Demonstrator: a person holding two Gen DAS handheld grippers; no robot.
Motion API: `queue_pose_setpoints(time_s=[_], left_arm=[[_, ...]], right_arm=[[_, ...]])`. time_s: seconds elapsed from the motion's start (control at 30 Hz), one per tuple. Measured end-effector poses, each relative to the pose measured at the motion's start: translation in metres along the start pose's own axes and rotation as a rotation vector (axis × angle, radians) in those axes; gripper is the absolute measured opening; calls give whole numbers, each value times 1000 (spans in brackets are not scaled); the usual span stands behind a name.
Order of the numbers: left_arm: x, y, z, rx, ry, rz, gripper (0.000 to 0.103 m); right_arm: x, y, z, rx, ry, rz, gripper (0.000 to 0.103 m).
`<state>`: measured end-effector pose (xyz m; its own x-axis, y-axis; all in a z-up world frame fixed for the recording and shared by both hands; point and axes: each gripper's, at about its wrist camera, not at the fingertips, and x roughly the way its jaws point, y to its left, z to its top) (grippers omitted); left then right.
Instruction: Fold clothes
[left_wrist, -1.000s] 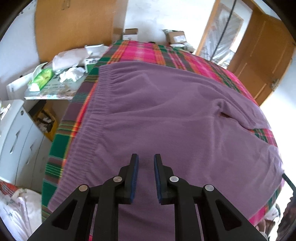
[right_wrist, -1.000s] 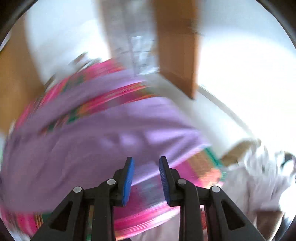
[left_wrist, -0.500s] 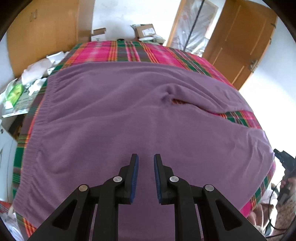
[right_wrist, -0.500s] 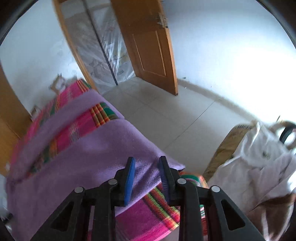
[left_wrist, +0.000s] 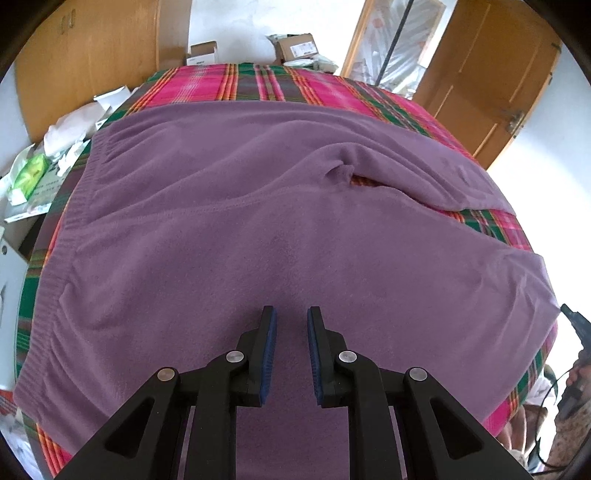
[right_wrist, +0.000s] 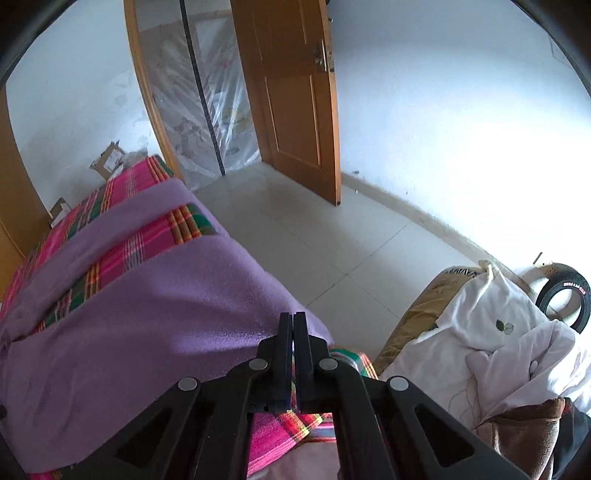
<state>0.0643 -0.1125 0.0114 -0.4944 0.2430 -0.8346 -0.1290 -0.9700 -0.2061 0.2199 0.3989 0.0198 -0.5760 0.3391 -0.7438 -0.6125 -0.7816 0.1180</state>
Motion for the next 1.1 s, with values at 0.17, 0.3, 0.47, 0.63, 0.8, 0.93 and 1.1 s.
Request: queue_pose_setpoints(time_s=[0.17, 0.3, 0.47, 0.63, 0.8, 0.93, 1.1], left_arm=[[-1, -1, -3, 5, 1, 6, 17], [-1, -3, -5, 10, 1, 9, 17], [-1, -4, -6, 8, -1, 9, 17], [-1, -4, -9, -5, -12, 16, 17], [-5, -4, -16, 3, -43, 85, 17], [-6, -1, -20, -1, -62, 107, 17], [-8, 4, -23, -13, -76, 108, 17]], right_arm=[[4, 3, 5, 2, 9, 6, 1], [-6, 7, 9, 20, -20, 7, 4], [-8, 39, 2, -98, -29, 143, 15], [1, 63, -16, -242, -27, 85, 15], [-12, 87, -14, -318, -84, 12, 20], [-12, 141, -23, -469, -58, 156, 21], [-2, 171, -33, -523, -4, 225, 21]])
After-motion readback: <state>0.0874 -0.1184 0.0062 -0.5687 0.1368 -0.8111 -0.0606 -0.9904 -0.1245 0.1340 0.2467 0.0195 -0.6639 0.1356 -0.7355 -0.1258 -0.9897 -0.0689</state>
